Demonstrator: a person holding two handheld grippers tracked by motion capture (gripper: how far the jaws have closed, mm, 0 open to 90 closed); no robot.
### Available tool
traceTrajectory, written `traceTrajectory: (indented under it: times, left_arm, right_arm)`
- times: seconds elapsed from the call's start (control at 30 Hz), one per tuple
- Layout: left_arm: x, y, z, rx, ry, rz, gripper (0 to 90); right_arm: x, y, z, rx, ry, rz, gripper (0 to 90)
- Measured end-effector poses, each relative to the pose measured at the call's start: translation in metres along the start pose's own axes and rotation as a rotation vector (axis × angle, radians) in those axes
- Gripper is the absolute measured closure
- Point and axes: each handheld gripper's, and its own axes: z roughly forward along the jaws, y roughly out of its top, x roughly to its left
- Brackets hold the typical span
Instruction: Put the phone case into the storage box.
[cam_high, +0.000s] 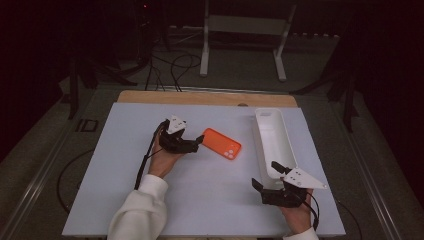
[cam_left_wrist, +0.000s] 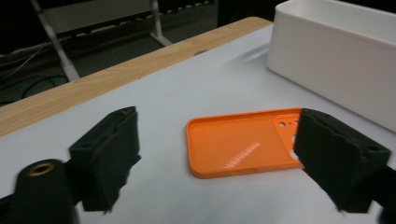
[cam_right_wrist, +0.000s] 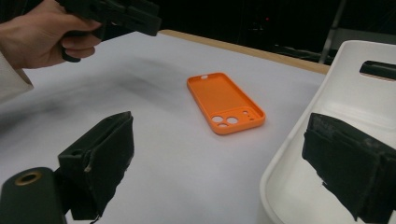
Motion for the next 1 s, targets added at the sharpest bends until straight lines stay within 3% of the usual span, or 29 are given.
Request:
traceTrajectory:
  times: [0.1,0.17,0.2,0.27,0.33,0.47,0.57,0.6,0.77,1.0]
  left_arm:
    - [-0.002,0.0,0.007,0.015,0.034,0.011,20.4]
    - [-0.002,0.0,0.009,0.006,0.031,0.01,26.1]
    - [-0.002,0.0,0.011,0.0,0.036,0.009,36.0]
    - [-0.003,0.0,0.015,-0.016,0.033,0.004,39.6]
    - [-0.003,0.0,0.018,-0.028,0.032,-0.008,50.3]
    - [-0.004,-0.002,0.027,-0.02,0.037,-0.011,64.6]
    - [-0.003,-0.003,0.032,-0.01,0.049,-0.026,69.6]
    - [-0.003,-0.004,0.034,-0.006,0.048,-0.028,77.1]
    - [-0.001,-0.006,0.041,-0.001,0.057,-0.036,88.8]
    - [-0.002,-0.008,0.051,0.021,0.041,-0.04,90.0]
  right_arm:
    - [0.0,0.0,0.0,0.001,0.001,0.001,8.9]
    - [0.001,0.0,0.001,0.003,0.002,0.0,8.9]
    - [0.001,0.0,0.001,0.004,0.003,-0.003,8.9]
    - [0.001,0.0,0.001,0.004,0.003,-0.003,8.9]
    - [0.001,0.0,0.001,0.003,0.003,-0.001,8.9]
    - [0.0,0.001,0.0,-0.002,0.0,0.005,8.9]
    - [0.0,0.001,0.0,-0.003,0.0,0.009,8.9]
    - [0.0,0.001,-0.001,-0.003,0.002,0.01,8.9]
    - [0.0,0.001,0.0,-0.004,0.003,0.008,8.9]
    - [0.0,0.001,-0.001,-0.006,0.002,0.011,8.9]
